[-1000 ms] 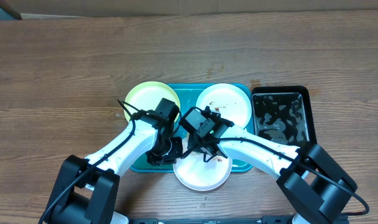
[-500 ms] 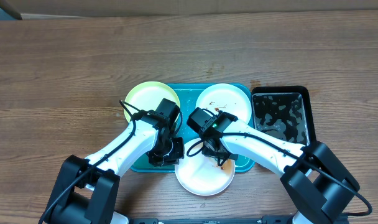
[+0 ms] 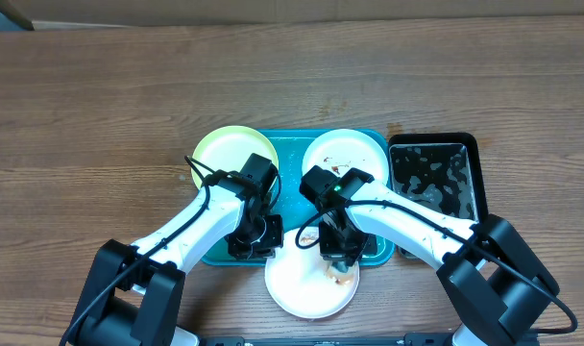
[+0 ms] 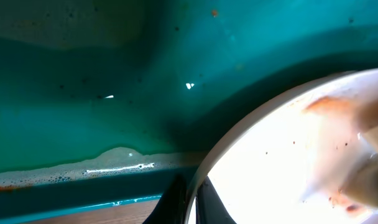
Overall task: Clean dirty plates on tray and stack at the side
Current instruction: 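Scrub the white plate with the sponge while left gripper holds it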
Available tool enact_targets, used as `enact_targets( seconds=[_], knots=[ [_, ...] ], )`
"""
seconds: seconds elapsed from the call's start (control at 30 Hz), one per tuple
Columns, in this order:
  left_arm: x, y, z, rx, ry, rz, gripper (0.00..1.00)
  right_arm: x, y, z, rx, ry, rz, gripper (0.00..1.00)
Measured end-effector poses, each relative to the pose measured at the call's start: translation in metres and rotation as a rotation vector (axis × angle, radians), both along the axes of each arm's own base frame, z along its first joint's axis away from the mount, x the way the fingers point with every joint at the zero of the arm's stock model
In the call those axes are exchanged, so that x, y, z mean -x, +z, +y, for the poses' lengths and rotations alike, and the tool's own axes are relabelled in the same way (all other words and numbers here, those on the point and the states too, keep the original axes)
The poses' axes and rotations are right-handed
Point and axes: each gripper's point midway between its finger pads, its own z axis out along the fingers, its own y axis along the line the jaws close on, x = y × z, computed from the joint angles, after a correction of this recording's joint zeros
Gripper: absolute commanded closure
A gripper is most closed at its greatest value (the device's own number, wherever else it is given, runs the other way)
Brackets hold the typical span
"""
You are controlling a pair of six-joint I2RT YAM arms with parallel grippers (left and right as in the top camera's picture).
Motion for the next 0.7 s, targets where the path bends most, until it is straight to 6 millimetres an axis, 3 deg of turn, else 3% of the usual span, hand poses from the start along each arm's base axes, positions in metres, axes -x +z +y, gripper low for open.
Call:
enact_targets(
  seconds=[0.4,0.57,0.7],
  knots=[
    [-0.012,-0.002,0.000,-0.014,0.037,-0.044,0.96,0.020,0.007,0.039,-0.328,0.265,0.100,0.92],
    [-0.016,-0.003,0.001,-0.026,0.060,-0.060,0.96,0.002,0.000,0.043,-0.314,0.277,0.009,0.92],
    [-0.016,-0.003,0.001,-0.026,0.070,-0.058,0.96,-0.021,-0.004,0.028,-0.171,0.169,-0.096,0.92]
  ],
)
